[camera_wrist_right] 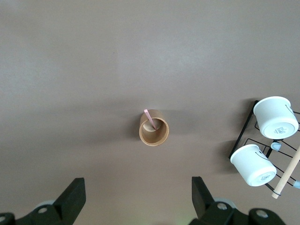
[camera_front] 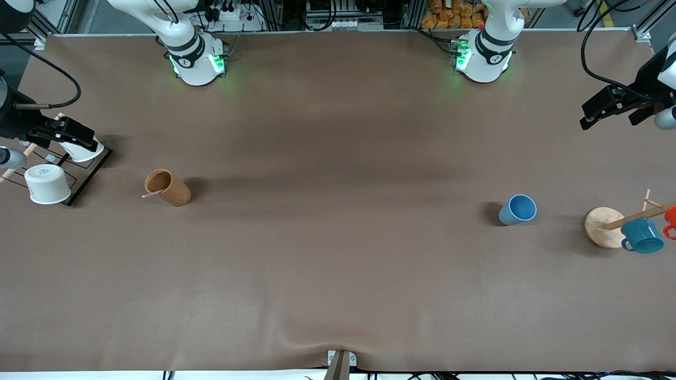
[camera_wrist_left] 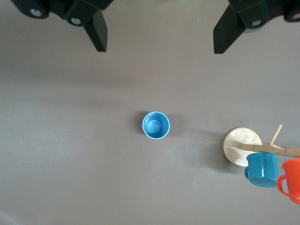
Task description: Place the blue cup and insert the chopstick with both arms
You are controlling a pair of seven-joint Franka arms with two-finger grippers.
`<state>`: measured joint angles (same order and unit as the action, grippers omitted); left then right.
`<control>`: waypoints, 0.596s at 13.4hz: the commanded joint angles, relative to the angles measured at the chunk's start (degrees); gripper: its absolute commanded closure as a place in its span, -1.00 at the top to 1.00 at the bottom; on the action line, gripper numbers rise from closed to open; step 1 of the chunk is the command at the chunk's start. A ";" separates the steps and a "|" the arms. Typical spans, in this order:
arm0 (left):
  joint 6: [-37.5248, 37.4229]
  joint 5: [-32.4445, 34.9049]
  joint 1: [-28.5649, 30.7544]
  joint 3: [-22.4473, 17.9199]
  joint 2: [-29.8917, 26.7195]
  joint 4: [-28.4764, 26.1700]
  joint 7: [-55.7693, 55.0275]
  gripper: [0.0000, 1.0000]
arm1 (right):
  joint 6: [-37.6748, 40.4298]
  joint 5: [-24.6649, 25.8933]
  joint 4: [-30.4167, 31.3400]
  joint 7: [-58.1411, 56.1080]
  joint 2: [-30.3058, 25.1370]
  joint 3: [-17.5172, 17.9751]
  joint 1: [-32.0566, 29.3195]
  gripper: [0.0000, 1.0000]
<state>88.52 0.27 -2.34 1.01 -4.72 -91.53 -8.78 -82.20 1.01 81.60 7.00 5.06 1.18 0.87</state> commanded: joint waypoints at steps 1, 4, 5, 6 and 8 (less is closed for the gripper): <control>-1.69 -0.18 0.06 -0.04 0.59 1.62 0.87 1.00 | 0.11 0.22 -0.22 0.12 0.03 0.14 0.01 1.00; -1.69 -0.09 -0.12 -0.04 0.67 1.70 0.78 1.00 | 0.11 0.22 -0.22 0.12 0.03 0.14 0.01 1.00; -1.69 -0.01 0.06 0.13 0.67 1.62 0.87 1.00 | 0.11 0.22 -0.22 0.12 0.03 0.14 0.09 1.00; -1.69 -0.09 0.06 0.22 0.93 1.44 0.87 1.00 | 0.11 0.31 -0.30 0.03 0.03 0.14 0.18 1.00; -1.60 -0.09 0.06 0.13 1.99 0.92 1.05 1.00 | 0.37 0.83 -0.30 -0.06 0.12 0.14 1.14 1.00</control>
<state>87.83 0.27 -2.35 1.13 -4.27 -91.59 -8.78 -82.20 1.01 81.60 7.00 5.07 1.30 1.02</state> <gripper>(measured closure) 0.000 0.000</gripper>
